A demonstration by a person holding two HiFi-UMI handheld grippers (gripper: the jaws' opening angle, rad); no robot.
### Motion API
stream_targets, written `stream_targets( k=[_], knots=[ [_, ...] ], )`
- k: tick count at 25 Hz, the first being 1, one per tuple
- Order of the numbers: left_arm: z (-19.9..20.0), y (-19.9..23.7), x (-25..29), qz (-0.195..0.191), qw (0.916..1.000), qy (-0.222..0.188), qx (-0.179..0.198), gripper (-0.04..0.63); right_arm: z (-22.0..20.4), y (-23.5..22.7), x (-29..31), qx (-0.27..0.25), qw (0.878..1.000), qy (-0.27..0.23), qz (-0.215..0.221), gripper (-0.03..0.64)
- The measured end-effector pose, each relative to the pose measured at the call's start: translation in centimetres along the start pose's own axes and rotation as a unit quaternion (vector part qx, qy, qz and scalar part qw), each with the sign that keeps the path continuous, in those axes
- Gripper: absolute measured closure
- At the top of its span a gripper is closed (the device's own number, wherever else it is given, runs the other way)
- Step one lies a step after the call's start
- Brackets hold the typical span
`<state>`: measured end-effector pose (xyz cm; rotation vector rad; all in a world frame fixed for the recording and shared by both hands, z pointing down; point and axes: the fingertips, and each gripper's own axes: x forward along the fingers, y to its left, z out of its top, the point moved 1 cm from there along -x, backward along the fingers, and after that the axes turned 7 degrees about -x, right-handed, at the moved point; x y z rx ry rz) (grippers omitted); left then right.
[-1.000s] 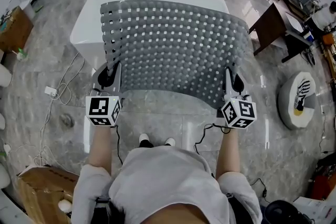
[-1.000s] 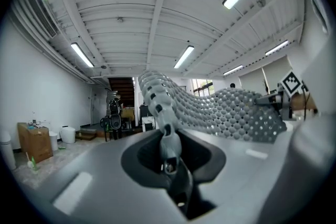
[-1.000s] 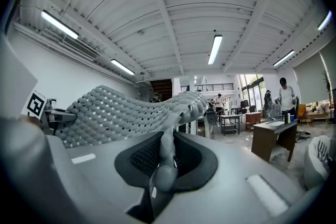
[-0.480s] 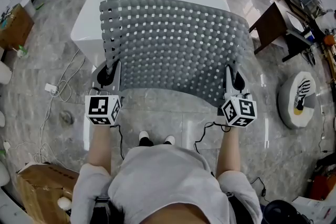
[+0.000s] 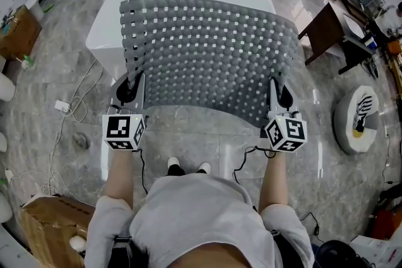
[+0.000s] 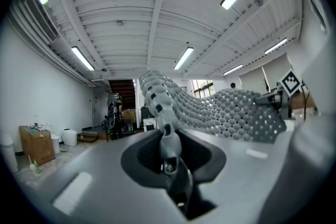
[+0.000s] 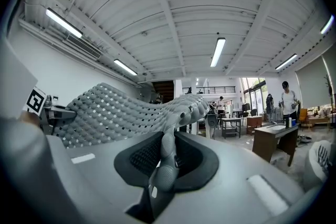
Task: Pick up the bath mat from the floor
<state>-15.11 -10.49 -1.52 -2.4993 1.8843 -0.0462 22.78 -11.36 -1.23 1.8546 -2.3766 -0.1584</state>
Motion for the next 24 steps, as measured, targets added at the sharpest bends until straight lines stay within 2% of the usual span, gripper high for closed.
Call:
stream_targets(
  k=[24],
  knots=[
    [-0.28,0.16,0.22,0.008,1.0,-0.001,-0.002,0.535,0.06,-0.21,0.08,-0.009,1.0,-0.005,-0.001,0.563]
  ],
)
